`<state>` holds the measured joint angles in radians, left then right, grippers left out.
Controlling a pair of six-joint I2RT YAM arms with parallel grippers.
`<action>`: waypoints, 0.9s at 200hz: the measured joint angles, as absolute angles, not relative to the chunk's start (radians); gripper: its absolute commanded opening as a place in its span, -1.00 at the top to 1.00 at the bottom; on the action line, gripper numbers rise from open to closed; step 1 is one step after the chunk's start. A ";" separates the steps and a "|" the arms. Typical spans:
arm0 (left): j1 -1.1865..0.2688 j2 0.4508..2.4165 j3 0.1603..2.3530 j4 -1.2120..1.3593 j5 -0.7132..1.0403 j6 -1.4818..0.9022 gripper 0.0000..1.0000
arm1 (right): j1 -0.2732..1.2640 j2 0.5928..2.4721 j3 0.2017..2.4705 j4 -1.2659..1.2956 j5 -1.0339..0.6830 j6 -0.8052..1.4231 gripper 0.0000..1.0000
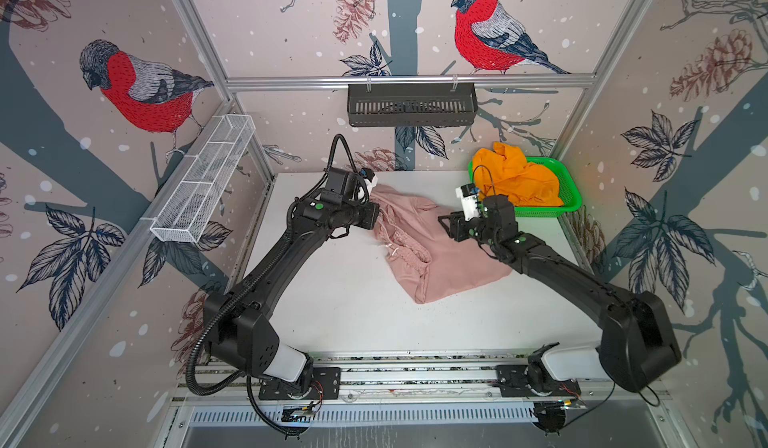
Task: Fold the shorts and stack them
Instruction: 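Grasp the shorts waistband with the left gripper while the right gripper grasps another waistband point, then lift the waistband with both grippers and spread it apart, shaking the shorts out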
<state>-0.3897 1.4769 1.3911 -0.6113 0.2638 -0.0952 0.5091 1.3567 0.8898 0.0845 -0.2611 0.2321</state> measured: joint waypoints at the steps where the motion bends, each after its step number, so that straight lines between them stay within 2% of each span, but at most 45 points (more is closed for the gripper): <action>1: -0.390 1.476 1.390 -0.611 0.264 -0.097 1.00 | 0.514 1.354 0.884 0.087 -0.261 0.233 -0.07; 28: -0.390 1.456 1.369 -0.609 0.257 -0.107 1.00 | 0.631 1.288 0.685 0.134 -0.238 0.232 -0.20; 66: -0.390 1.433 1.367 -0.587 0.235 -0.109 1.00 | 0.673 1.272 0.508 0.238 -0.218 0.236 -0.31; 93: -0.390 1.413 1.349 -0.558 0.237 -0.122 1.00 | 0.680 1.377 0.501 0.359 -0.216 0.228 -0.37; 107: -0.390 1.403 1.336 -0.549 0.241 -0.123 1.00 | 0.683 1.447 0.522 0.403 -0.227 0.206 -0.47; 134: -0.390 1.390 1.318 -0.528 0.243 -0.124 1.00 | 0.698 1.578 0.584 0.483 -0.257 0.171 -0.42; 149: -0.390 1.386 1.314 -0.526 0.242 -0.125 1.00 | 0.707 1.637 0.615 0.522 -0.259 0.155 -0.25; 159: -0.390 1.383 1.310 -0.524 0.241 -0.126 1.00 | 0.712 1.671 0.632 0.550 -0.261 0.155 -0.06; 167: -0.390 1.378 1.307 -0.521 0.237 -0.126 1.00 | 0.712 1.689 0.643 0.561 -0.260 0.155 0.27; 180: -0.390 1.369 1.302 -0.518 0.233 -0.126 1.00 | 0.714 1.716 0.669 0.579 -0.257 0.156 0.92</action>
<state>-0.3897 1.3689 1.3018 -0.5182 0.2325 -0.1257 0.7136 1.7157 0.6685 0.5793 -0.2573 0.1558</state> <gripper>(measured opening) 0.066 0.347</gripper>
